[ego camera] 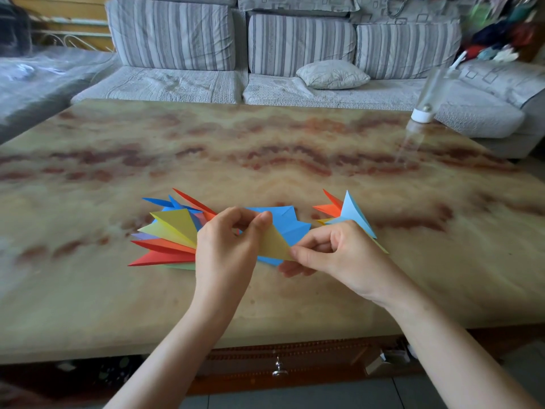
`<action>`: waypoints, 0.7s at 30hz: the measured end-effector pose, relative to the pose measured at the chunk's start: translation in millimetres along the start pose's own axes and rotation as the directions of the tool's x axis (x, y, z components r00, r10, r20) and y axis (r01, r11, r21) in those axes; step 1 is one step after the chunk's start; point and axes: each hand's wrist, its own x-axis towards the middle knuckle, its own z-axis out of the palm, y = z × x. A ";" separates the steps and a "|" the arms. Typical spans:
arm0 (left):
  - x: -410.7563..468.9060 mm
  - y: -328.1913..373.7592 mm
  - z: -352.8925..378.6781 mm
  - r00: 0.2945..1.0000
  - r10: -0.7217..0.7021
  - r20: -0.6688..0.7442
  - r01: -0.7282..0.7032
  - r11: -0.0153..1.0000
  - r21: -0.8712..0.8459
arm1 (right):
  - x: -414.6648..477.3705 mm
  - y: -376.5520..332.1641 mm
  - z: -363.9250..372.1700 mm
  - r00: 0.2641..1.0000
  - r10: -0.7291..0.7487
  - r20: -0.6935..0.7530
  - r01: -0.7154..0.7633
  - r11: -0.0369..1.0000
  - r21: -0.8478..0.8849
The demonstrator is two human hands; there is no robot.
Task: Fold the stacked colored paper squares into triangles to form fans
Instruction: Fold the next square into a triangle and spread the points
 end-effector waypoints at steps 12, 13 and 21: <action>-0.8 -0.8 0.9 1.000 -0.015 0.018 0.016 0.998 -0.063 | -1.1 -2.1 -11.0 0.997 0.029 0.075 -0.027 0.999 -0.021; -1.5 -0.4 2.0 1.000 -0.010 0.021 0.011 0.998 -0.060 | -0.6 -1.8 -12.4 0.997 0.029 0.076 -0.027 0.999 -0.019; 10.6 -1.9 -6.0 1.000 -0.006 -0.011 0.005 0.996 -0.085 | -3.8 2.7 -22.5 0.997 -0.013 -0.070 0.013 1.000 -0.003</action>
